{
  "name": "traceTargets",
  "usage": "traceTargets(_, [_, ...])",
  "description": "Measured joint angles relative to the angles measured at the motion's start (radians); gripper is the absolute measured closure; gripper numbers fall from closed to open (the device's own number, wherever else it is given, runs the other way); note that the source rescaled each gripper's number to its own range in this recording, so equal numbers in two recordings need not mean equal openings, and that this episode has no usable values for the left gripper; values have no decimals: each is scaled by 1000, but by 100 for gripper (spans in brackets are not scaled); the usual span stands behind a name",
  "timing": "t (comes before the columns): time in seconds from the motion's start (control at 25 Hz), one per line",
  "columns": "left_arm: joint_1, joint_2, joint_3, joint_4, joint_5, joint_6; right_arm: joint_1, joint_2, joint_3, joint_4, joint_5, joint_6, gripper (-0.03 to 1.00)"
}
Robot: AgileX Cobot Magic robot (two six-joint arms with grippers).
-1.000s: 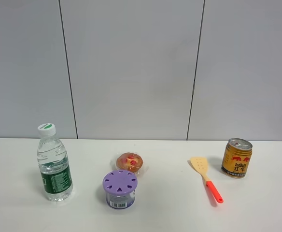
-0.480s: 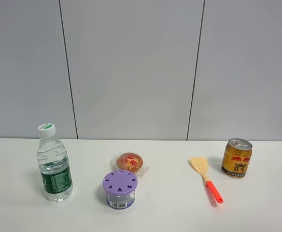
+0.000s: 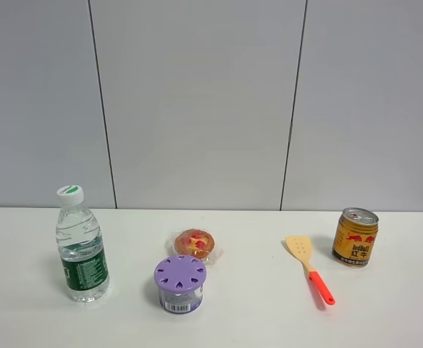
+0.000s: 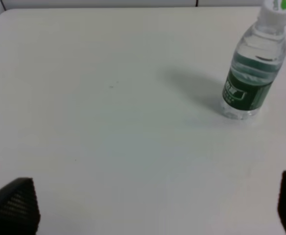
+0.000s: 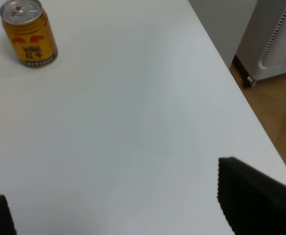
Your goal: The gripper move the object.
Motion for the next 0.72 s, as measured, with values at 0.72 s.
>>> traceTargets(0.72, [0, 0, 0, 0, 0, 0, -1, 0, 63, 39, -141, -16, 36])
